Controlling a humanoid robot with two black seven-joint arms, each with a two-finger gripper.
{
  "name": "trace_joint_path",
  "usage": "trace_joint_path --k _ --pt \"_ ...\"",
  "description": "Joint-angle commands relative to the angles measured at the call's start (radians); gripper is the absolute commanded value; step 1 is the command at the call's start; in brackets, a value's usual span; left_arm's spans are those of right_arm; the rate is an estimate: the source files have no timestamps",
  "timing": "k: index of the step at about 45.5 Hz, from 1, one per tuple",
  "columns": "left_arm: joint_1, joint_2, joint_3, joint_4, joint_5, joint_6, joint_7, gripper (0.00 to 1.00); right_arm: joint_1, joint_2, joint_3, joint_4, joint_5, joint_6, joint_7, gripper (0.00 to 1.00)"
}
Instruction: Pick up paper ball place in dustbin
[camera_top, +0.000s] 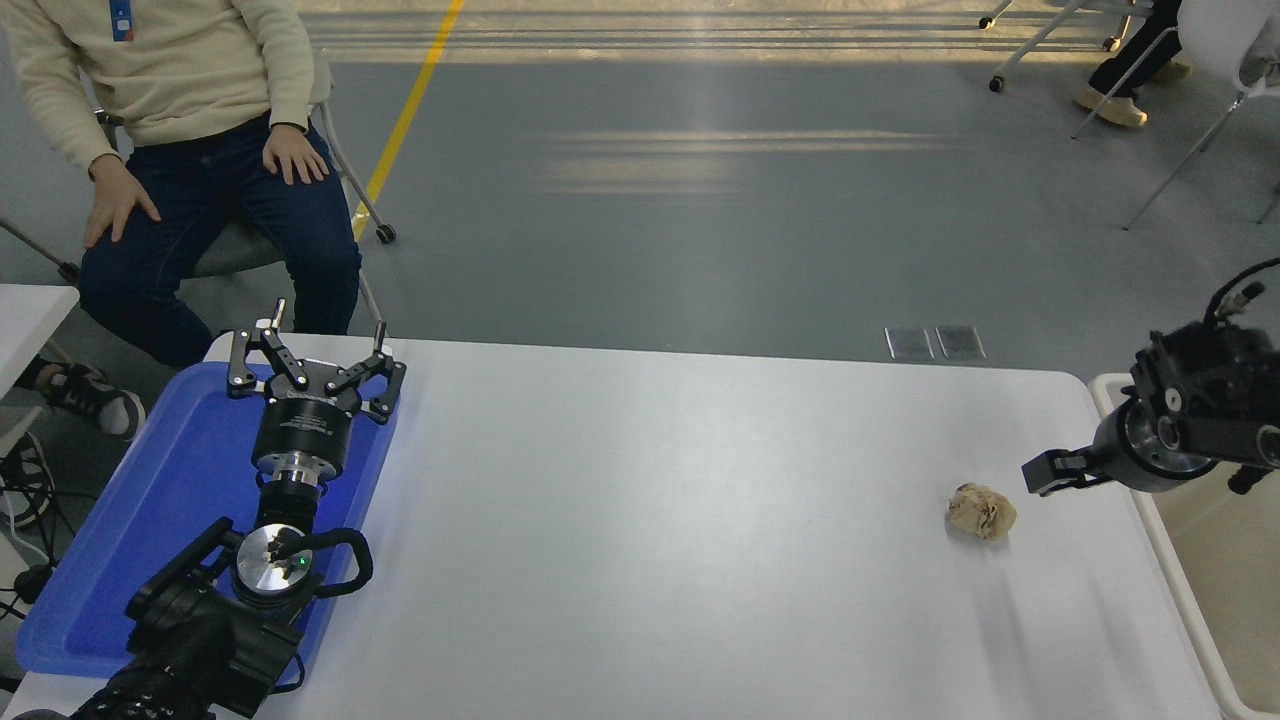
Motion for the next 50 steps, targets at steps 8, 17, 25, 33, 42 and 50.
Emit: trace_joint_path --k 8,17,25,33,42,50 --pt "0.000 -0.001 0.000 0.000 0.000 0.000 0.000 1.00 -0.186 0.085 0.173 -0.196 -0.020 -0.032 -0.006 1.00" --pt "0.000 -0.001 0.000 0.000 0.000 0.000 0.000 1.00 -0.241 0.122 0.235 -0.235 -0.020 -0.081 -0.007 1.00" --pt "0.000 -0.001 0.000 0.000 0.002 0.000 0.000 1.00 -0.250 0.139 0.248 -0.236 -0.009 -0.095 -0.009 1.00" --pt "0.000 -0.001 0.000 0.000 0.000 0.000 0.000 1.00 -0.270 0.147 0.250 -0.239 -0.009 -0.116 -0.010 1.00" --pt "0.000 -0.001 0.000 0.000 0.000 0.000 0.000 1.00 -0.309 0.170 0.250 -0.277 -0.011 -0.149 -0.009 1.00" --pt "0.000 -0.001 0.000 0.000 0.000 0.000 0.000 1.00 -0.321 0.176 0.250 -0.281 -0.012 -0.158 -0.009 0.99"
